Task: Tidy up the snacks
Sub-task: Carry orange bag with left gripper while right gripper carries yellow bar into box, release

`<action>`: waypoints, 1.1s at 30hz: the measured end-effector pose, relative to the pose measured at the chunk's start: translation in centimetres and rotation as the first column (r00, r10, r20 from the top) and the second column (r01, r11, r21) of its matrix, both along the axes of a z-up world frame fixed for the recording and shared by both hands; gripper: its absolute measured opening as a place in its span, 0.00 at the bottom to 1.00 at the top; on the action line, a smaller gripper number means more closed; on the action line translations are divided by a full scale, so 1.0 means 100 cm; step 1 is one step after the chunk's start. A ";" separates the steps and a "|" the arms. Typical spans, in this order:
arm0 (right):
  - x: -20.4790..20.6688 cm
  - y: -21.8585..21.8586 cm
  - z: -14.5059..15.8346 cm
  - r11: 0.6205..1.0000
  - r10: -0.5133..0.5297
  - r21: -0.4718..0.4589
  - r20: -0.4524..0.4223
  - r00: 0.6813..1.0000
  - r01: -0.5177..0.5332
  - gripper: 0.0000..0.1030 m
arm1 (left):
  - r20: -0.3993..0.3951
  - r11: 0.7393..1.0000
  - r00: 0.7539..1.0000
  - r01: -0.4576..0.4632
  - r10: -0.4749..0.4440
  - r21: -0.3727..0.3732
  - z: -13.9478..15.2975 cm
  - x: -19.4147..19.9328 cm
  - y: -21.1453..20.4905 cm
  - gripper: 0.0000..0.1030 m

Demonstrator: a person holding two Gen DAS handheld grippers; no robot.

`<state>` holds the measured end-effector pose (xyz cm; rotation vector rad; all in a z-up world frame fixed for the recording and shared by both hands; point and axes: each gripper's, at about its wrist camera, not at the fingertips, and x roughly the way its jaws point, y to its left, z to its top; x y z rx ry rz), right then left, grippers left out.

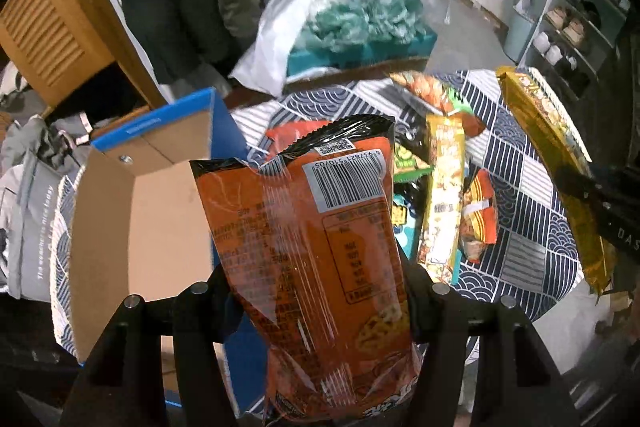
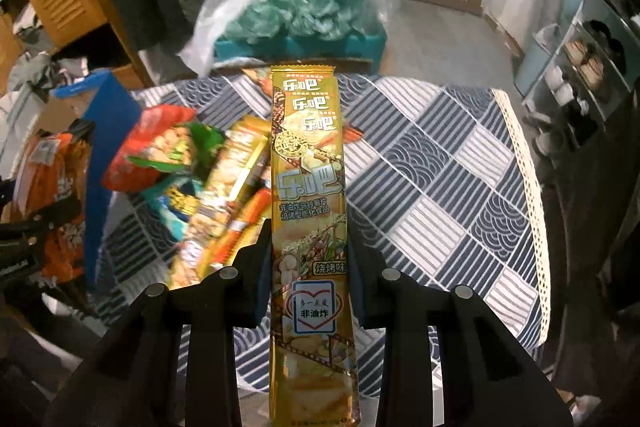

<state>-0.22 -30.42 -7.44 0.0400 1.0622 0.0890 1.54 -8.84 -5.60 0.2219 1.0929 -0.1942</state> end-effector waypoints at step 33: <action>0.034 0.207 0.067 0.948 0.302 0.085 0.056 0.952 -0.306 0.30 | 0.090 0.970 0.973 -0.196 0.210 -0.144 0.060 0.013 0.161 0.61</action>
